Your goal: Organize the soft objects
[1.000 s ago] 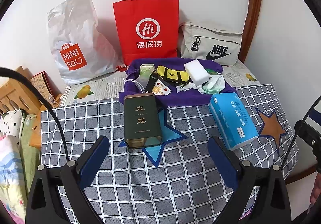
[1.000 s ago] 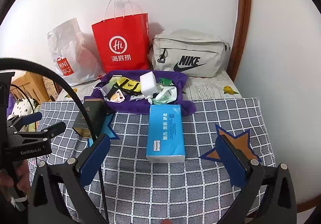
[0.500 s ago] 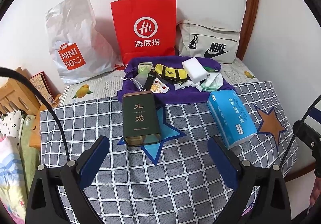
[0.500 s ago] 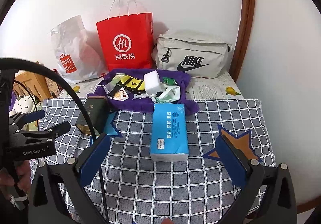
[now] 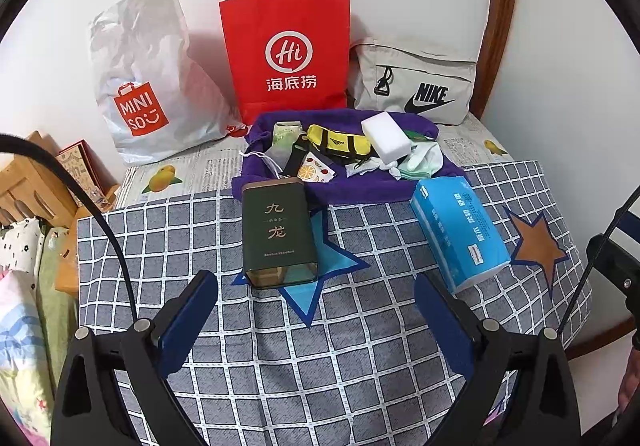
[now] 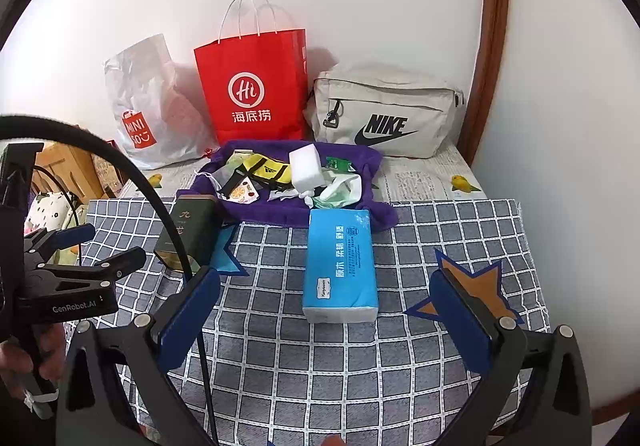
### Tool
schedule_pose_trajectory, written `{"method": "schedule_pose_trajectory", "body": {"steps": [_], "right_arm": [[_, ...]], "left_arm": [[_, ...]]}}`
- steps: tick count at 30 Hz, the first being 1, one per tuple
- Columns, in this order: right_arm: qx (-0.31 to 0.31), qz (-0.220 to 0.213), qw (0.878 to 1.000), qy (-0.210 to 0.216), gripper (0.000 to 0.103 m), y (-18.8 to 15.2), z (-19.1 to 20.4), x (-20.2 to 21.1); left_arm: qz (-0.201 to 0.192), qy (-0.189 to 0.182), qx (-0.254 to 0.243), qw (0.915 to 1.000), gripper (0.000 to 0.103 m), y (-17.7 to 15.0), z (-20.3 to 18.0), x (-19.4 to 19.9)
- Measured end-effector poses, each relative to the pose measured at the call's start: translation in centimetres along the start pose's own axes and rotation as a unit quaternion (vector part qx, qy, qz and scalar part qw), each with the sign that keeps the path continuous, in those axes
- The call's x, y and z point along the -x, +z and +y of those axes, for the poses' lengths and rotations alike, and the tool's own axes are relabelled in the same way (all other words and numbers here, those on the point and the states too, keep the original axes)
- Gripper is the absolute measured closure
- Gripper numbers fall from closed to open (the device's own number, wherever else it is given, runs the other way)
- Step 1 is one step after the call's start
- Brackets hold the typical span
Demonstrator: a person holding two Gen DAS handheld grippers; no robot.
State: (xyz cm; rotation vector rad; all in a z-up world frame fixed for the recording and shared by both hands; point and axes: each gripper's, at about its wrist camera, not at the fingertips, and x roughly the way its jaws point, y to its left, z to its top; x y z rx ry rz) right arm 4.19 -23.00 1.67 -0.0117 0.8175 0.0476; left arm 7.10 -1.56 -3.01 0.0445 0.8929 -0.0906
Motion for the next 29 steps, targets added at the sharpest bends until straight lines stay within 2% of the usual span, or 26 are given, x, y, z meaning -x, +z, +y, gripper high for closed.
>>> {"method": "schedule_pose_trajectory", "body": {"steps": [29], "right_arm": [[0.006,0.003,1.0,0.008,0.0,-0.23,0.91,-0.17]], "left_arm": [[0.0,-0.01,-0.016,0.9998,0.003,-0.07,-0.41,-0.53]]}}
